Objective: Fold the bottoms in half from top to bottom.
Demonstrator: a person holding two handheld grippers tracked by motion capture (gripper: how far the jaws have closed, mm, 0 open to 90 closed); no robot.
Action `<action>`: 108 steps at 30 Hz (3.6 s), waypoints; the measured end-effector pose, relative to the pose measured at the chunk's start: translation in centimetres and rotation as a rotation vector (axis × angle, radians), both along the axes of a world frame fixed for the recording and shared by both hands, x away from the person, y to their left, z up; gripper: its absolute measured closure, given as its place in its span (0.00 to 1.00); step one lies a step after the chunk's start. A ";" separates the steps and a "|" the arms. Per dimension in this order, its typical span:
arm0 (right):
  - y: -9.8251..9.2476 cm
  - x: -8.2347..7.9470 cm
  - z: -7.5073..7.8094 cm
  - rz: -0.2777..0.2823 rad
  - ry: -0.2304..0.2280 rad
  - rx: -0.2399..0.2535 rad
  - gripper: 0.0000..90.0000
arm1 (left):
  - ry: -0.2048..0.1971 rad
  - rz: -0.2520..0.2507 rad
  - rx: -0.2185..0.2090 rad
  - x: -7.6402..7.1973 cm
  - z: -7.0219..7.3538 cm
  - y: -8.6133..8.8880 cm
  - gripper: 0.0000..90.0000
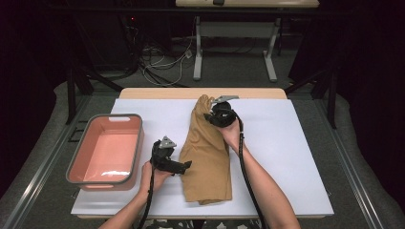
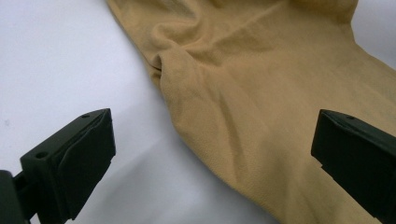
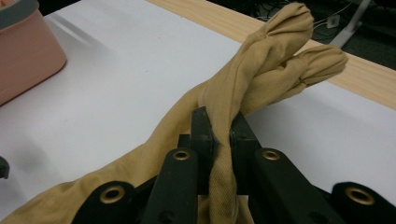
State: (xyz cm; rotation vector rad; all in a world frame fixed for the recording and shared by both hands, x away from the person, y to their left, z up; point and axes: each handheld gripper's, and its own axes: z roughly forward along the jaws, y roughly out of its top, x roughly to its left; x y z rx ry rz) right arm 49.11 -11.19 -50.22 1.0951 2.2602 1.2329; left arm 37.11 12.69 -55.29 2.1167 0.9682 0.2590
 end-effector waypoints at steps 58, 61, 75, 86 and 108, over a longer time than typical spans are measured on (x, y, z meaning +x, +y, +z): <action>-1.9 -6.7 -1.2 0.198 -0.044 -0.012 0.92 | 0.007 0.022 0.041 0.3 -0.6 -1.1 0.06; -2.5 -7.0 -2.1 0.187 -0.005 -0.019 0.92 | 0.006 0.022 0.047 0.4 -0.6 -1.2 0.06; -2.7 -6.9 -4.1 0.149 0.094 -0.103 0.87 | -0.006 0.031 0.047 0.7 -0.2 -1.3 0.12; -3.5 -5.5 -2.8 -0.028 0.201 -0.077 0.44 | -0.023 0.024 0.056 1.5 0.4 -1.7 0.17; -2.9 -0.7 -3.6 -0.109 0.127 -0.198 0.94 | -0.033 0.016 0.052 1.5 0.5 -1.7 0.31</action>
